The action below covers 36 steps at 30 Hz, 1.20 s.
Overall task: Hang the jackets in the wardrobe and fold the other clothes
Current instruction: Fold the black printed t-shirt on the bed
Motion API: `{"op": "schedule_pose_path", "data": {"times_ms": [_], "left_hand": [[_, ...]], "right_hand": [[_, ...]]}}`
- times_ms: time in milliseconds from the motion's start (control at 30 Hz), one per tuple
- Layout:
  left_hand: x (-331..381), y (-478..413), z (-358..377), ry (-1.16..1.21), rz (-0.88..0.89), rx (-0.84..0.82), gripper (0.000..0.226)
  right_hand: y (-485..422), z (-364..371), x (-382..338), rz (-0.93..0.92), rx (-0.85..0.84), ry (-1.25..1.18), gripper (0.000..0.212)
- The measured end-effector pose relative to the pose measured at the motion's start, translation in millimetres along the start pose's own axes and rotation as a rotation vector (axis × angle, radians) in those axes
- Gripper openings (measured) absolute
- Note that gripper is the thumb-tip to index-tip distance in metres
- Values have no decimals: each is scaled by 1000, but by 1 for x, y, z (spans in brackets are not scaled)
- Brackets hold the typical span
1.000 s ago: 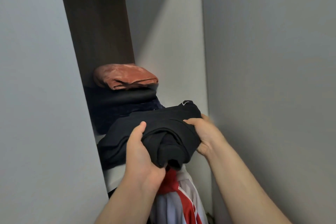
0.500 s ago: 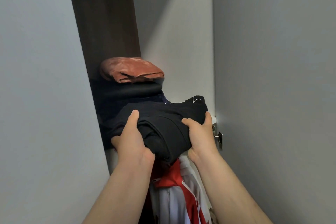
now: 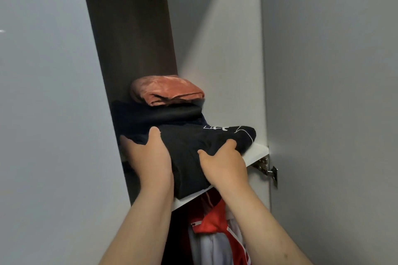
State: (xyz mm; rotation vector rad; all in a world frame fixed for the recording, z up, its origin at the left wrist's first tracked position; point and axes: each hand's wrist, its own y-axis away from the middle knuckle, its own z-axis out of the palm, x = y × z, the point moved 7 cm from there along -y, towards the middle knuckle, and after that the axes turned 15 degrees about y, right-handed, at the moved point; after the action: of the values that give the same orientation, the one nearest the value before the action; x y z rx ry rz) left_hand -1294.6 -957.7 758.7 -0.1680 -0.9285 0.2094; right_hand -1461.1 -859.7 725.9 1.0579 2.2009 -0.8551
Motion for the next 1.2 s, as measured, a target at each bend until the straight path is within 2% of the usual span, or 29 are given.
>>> {"op": "schedule_pose_path", "data": {"times_ms": [67, 133, 200, 267, 333, 367, 433, 467, 533, 567, 633, 733, 800, 967, 1100, 1200], "left_hand": [[21, 20, -1, -247, 199, -207, 92], [25, 38, 6, -675, 367, -433, 96], [10, 47, 9, -1114, 368, -588, 104], [-6, 47, 3, -1332, 236, -658, 110], [-16, 45, -2, -1357, 141, -676, 109], [-19, 43, -2, -1347, 131, -669, 107], [-20, 39, 0, -1338, 132, -649, 104], [-21, 37, 2, -1339, 126, -645, 102], [-25, 34, 4, -1317, 119, -637, 98], [-27, 34, 5, -1299, 122, -633, 96], [-30, 32, 7, -1272, 155, -628, 90], [-35, 29, 14, -1224, 181, -659, 84], [-35, 27, 20, -1224, 184, -666, 84], [-33, 14, 31, -1449, 225, -598, 75], [-30, 19, 38, -1580, 154, -652, 55], [-23, 27, 44, -1580, 201, -697, 64]], "right_hand": [[-1, 4, -1, -8, -35, -57, 52], [-3, 4, 1, 1, -187, -211, 50], [-13, -7, 12, 20, -312, -356, 45], [-32, -30, 26, 42, -219, -287, 44], [-57, -48, 41, 79, -29, -26, 59], [-68, -50, 44, 112, 12, 20, 67], [-83, -41, 45, 181, -32, -33, 73], [-90, -32, 44, 185, -95, -64, 69], [-102, -16, 43, 138, -172, -83, 42], [-106, -14, 46, 133, -147, -107, 28], [-108, -17, 56, 157, -48, -212, 17], [-95, -30, 75, 193, 129, -312, 22], [-82, -34, 79, 154, 231, -302, 27], [-58, -36, 67, 50, 454, -178, 31], [-69, -37, 60, 38, 323, -4, 31], [-78, -42, 58, -16, 233, 248, 38]]}}
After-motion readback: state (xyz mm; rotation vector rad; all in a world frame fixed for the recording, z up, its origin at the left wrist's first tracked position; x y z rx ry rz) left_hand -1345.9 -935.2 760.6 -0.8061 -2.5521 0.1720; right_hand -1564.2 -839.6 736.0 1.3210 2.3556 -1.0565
